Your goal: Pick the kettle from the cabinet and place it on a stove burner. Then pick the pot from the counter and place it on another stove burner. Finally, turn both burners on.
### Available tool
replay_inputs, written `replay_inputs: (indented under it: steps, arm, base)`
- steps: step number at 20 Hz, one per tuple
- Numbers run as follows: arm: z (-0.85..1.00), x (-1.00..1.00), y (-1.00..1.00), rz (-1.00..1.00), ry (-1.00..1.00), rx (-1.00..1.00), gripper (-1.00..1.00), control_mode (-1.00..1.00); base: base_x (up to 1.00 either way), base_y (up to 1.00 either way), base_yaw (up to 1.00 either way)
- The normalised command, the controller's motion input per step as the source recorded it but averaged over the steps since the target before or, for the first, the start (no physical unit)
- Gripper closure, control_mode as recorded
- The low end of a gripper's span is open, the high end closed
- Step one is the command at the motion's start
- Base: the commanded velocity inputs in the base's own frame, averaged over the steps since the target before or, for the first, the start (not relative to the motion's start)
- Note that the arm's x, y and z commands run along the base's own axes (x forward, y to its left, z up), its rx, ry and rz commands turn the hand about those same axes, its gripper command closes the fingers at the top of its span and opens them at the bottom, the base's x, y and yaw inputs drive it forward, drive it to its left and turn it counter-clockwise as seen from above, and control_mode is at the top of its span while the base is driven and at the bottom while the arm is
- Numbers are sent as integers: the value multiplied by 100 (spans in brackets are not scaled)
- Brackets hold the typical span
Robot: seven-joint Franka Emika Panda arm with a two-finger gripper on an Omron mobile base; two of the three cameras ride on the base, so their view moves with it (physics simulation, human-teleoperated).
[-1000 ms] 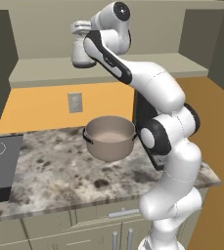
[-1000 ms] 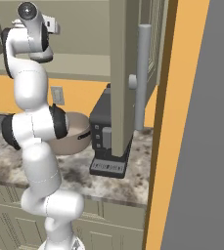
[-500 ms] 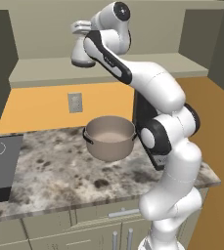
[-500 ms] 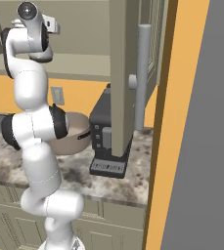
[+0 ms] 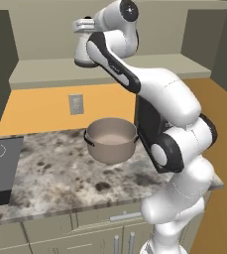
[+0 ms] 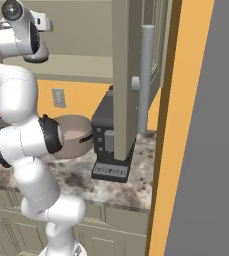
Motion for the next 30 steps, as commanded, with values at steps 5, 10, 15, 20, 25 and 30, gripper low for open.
replay_inputs:
  steps: [5,10,15,20,25,30]
  arm:
    - [10,-97,-4,0,-17,0,100,-100]
    - [27,-100,-21,0,-7,1,100,-100]
    - [37,-100,-30,0,0,3,100,-100]
    - [26,-100,-30,0,0,1,100,-100]
    - [2,-100,-26,0,0,0,100,-100]
    - [0,-100,-29,0,0,0,100,-100]
  base:
    - [0,0,0]
    - [0,0,0]
    - [0,0,0]
    - [0,0,0]
    - [0,0,0]
    - [0,0,0]
